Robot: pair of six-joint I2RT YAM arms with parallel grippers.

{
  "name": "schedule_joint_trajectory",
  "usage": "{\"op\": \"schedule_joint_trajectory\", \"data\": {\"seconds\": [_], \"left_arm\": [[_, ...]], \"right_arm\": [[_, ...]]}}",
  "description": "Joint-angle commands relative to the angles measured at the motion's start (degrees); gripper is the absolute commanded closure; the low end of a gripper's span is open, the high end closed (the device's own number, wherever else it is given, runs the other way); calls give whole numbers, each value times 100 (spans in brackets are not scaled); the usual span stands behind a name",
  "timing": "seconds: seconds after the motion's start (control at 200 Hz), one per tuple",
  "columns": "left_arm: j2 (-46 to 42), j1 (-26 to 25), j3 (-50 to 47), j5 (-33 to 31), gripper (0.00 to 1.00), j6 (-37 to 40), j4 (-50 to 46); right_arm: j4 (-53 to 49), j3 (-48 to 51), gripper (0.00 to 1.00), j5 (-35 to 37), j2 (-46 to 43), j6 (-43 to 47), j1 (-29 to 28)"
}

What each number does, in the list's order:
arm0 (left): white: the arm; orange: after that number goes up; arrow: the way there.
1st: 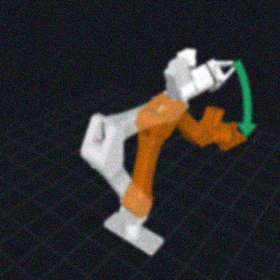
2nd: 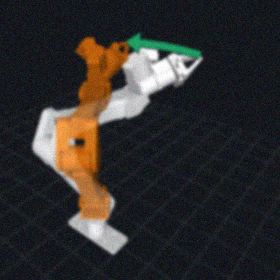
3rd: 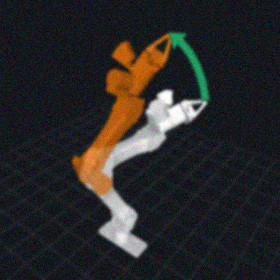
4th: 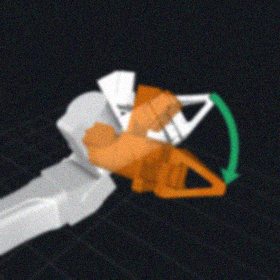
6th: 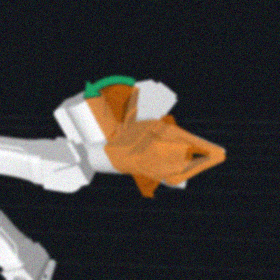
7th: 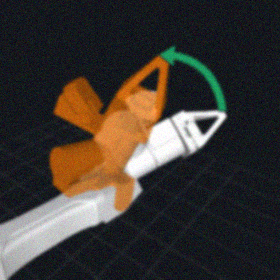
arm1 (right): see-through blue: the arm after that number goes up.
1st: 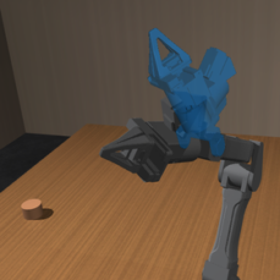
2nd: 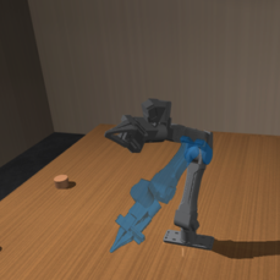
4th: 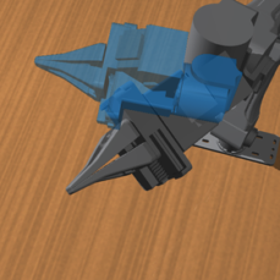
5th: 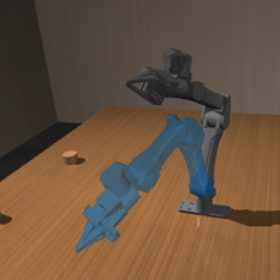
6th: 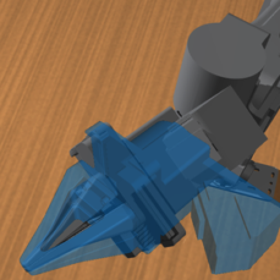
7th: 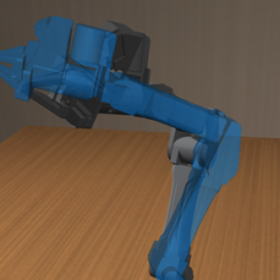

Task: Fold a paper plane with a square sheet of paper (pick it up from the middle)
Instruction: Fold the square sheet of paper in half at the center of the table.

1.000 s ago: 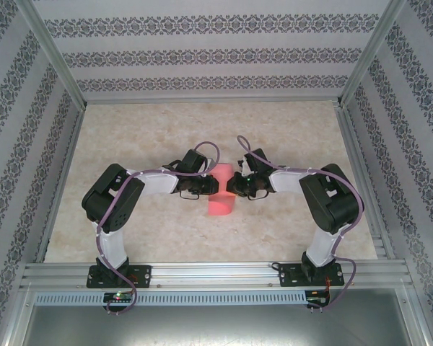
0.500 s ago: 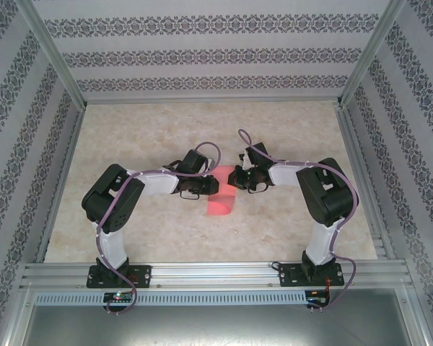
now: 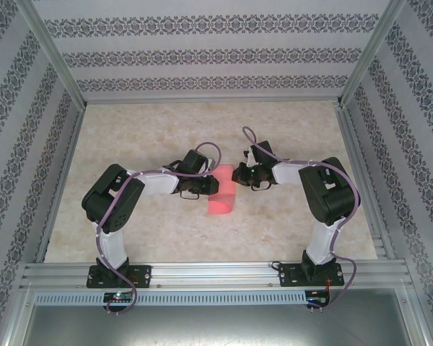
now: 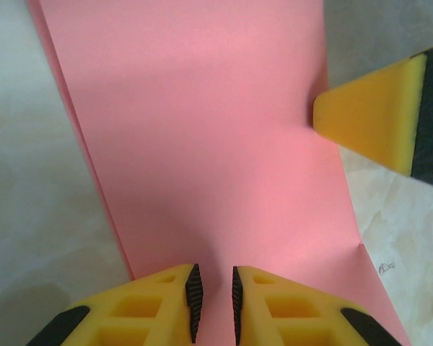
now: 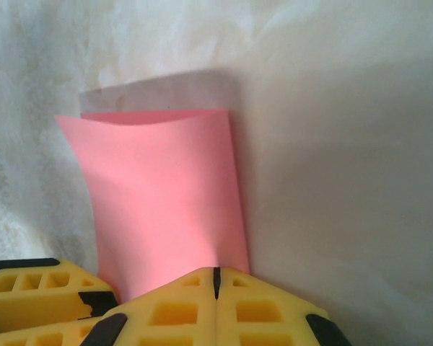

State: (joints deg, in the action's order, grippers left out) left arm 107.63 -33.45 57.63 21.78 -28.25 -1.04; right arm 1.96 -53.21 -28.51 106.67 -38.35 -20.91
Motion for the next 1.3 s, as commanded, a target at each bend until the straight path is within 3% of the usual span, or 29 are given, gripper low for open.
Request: {"op": "schedule_joint_trajectory", "data": {"seconds": [0.0, 0.195, 0.42, 0.749, 1.299], "left_arm": [[218, -9, -231, -666, 75, 230, -1093], [252, -7, -181, -662, 75, 204, -1109], [280, -3, -132, -648, 75, 221, -1163], [192, -10, -223, -767, 75, 256, -1262], [161, -4, -366, -842, 75, 346, -1365]], "right_arm": [[-23, -39, 96, 518, -51, 231, 133], [74, -60, 96, 141, -293, -33, -133], [257, -367, 96, 73, 147, -129, -221], [-21, -710, 98, 453, 753, 96, -29], [110, -979, 96, 1047, 919, -156, 275]]}}
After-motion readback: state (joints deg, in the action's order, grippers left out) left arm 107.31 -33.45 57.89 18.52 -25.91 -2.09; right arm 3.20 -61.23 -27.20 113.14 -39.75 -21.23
